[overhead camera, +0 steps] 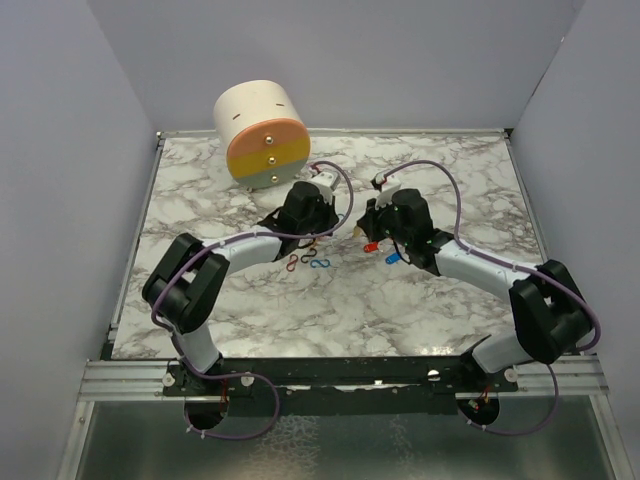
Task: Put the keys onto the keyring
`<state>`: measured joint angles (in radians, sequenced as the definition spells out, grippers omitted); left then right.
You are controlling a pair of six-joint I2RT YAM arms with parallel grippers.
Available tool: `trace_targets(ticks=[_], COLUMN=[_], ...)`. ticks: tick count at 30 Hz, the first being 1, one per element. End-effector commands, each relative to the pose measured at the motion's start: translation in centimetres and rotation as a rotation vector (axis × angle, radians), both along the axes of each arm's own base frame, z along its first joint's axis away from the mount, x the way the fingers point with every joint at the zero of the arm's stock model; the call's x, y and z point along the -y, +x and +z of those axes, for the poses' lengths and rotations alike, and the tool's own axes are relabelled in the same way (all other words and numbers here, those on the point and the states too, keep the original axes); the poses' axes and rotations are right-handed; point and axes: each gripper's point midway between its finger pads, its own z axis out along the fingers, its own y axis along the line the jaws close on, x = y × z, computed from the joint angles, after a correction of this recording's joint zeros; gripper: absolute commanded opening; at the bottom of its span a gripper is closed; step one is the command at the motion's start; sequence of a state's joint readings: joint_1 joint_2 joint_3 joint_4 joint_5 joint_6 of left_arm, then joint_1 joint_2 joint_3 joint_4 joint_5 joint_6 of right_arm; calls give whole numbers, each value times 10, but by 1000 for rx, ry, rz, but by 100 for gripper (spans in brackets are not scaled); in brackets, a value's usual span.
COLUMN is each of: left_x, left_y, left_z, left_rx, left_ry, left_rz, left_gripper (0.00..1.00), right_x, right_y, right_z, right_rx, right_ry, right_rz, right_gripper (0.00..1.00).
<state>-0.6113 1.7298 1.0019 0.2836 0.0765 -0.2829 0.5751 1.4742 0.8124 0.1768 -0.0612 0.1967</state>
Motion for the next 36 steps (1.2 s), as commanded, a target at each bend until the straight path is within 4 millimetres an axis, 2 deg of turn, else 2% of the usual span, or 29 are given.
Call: trace_targets(ticks=[1, 10, 26, 36], left_x=[11, 26, 36, 41], left_y=[-16, -23, -25, -29], left_z=[18, 25, 35, 35], left_rx=[-6, 2, 19, 21], left_ry=[-24, -29, -33, -24], left_rz=[-12, -38, -66, -80], left_gripper=[0, 0, 0, 0], right_x=[-13, -15, -20, -21], right_y=[4, 4, 5, 5], right_z=[12, 9, 0, 3], right_rx=[27, 21, 2, 9], right_ry=[31, 31, 29, 38], right_rz=[38, 47, 66, 69], right_gripper=[1, 1, 1, 1])
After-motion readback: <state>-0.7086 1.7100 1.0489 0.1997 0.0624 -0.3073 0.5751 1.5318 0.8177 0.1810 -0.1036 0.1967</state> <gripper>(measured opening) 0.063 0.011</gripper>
